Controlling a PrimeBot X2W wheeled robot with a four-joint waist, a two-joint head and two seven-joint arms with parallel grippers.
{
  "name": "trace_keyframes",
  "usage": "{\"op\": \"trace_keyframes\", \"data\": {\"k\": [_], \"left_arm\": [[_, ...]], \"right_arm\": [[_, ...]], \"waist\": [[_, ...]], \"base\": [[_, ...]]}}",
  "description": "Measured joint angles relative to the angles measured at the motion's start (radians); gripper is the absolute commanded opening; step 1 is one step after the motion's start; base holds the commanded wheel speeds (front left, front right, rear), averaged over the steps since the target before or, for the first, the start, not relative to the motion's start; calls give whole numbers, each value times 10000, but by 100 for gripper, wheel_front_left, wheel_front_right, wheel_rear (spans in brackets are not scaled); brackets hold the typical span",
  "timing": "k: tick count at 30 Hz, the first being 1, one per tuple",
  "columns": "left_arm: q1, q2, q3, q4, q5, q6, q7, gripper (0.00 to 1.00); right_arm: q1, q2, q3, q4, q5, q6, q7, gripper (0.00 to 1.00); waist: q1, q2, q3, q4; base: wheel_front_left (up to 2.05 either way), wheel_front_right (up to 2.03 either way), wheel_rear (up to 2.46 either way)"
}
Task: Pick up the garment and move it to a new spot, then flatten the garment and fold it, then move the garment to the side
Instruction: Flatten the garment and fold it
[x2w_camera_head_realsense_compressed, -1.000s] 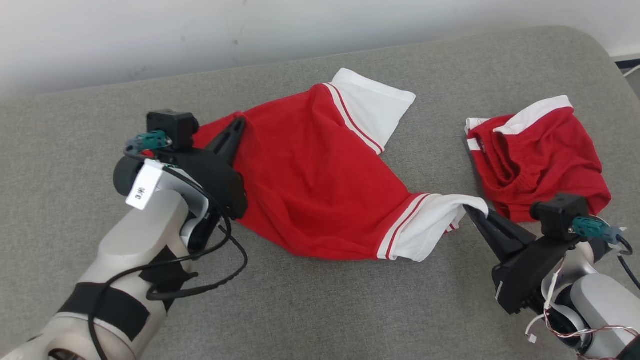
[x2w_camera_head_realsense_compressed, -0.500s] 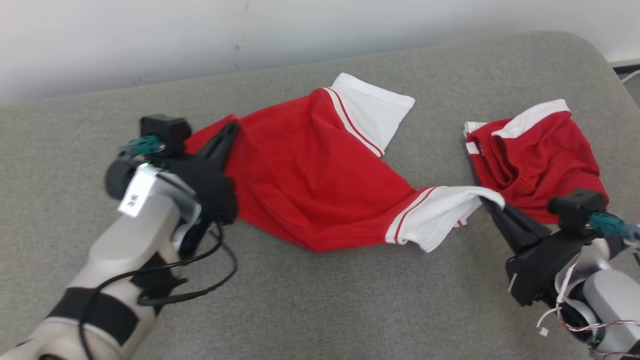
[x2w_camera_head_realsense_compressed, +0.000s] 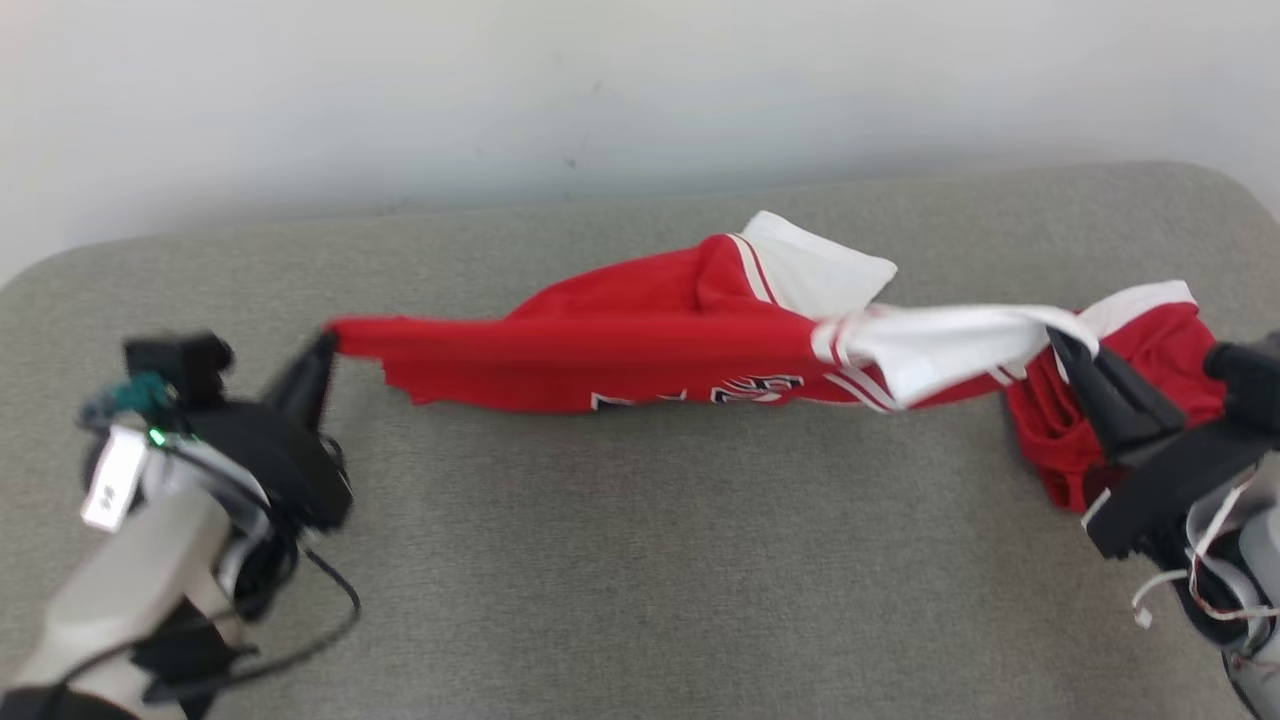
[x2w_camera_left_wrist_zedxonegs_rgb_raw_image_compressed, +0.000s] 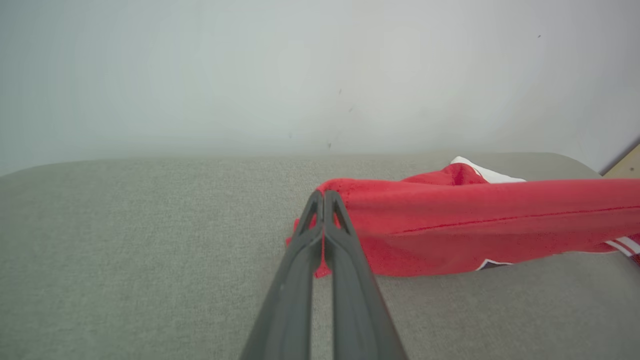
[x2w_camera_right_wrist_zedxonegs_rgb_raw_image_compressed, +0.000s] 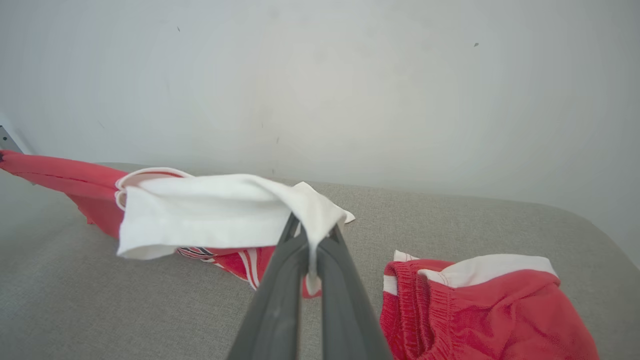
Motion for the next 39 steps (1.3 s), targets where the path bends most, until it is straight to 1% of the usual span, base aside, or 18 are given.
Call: {"op": "trace_keyframes", "data": {"k": [4, 6, 8, 10, 12, 14, 16, 18, 20, 23, 24, 25, 27, 28, 31, 34, 35, 39], "left_arm": [[999, 71, -81, -861, -113, -2, 0, 0], [1422, 307, 125, -1321, -717, -2, 0, 0], [1756, 654, 67, -1463, -859, -2, 0, 0], [1957, 991, 109, -1584, -963, 0, 0, 0], [1972, 1166, 136, -1787, -1118, 0, 19, 0], [1851, 1189, 176, -2019, -1273, 0, 291, 0], [1397, 1191, 395, -2004, -1634, -2, 587, 0], [472, 1287, 422, -1896, -1691, 0, 1032, 0], [-666, 1277, 575, -1699, -1649, -2, 1411, 0], [-2641, 1191, 882, -1162, -1498, 27, 1881, 0], [-3381, 1191, 1026, -1030, -1329, 138, 1923, 0], [-4146, 1197, 1168, -949, -1151, 259, 1950, 0], [-5585, 1214, 1463, -951, -976, 284, 1925, 0], [-4541, 1035, 2234, -1983, -1684, 88, 391, 0], [-2918, 1070, 1965, -1728, -1760, 44, 295, 0], [-1808, 1060, 1756, -1649, -1845, 15, 198, 0], [-1211, 1062, 1751, -1684, -1916, 13, 125, 0], [230, 1068, 1597, -2196, -2048, 12, 88, 0]], "right_arm": [[795, 8, 98, 15, 221, 4, 19, 0], [952, 128, 362, -33, 221, 6, 151, 0], [857, 481, 623, -86, 322, 65, 391, 0], [792, 943, 652, -65, 863, 92, 663, 0], [665, 1227, 767, 17, 1371, 123, 1047, 0], [152, 1321, 876, 245, 1440, 123, 1532, 0], [-773, 1430, 803, 593, 1555, 121, 1946, 0], [-1985, 1689, 663, 1087, 1789, 65, 2397, 0], [-3346, 1816, 706, 1618, 1674, -31, 2897, 0], [-5710, 1952, 698, 2665, 1175, -449, 3496, 0], [-6587, 2000, 564, 2949, 932, -568, 3534, 0], [-7453, 2092, 316, 3150, 767, -732, 3498, 0], [-8872, 2334, -255, 3124, 474, -1066, 3010, 0], [-8908, 2834, -73, 2355, 945, -2, 1488, 0], [-7173, 2652, -138, 2313, 1239, 25, 1152, 0], [-5538, 2483, -297, 2121, 1513, 79, 761, 0], [-4428, 2424, -495, 1912, 1687, 90, 416, 0], [-2374, 2383, -648, 1208, 2171, 105, 12, 0]], "waist": [[0, 0, -292, 327], [0, -1, -414, 474], [-1, -1, -508, 555], [-1, -1, -522, 543], [0, -1, -473, 501], [0, -1, -364, 451], [1, 1, -203, 386], [2, 1, 7, 297], [3, 1, 264, 186], [4, 2, 707, 31], [7, 3, 857, -6], [7, 2, 1013, -37], [6, 2, 1315, -73], [8, 4, 2906, 416], [6, 3, 2924, 587], [2, 2, 2752, 646], [3, 2, 2581, 656], [1, 1, 2111, 597]], "base": [[0, 0, 0], [0, 0, 0], [0, 0, 0], [0, 0, 0], [0, 0, 0], [0, 0, 0], [0, 0, 0], [0, 0, 0], [0, 0, 0], [0, 0, 0], [0, 0, 0], [0, 0, 0], [0, 0, 0], [0, 0, 0], [0, 0, 0], [0, 0, 0], [0, 0, 0], [0, 0, 0]]}}
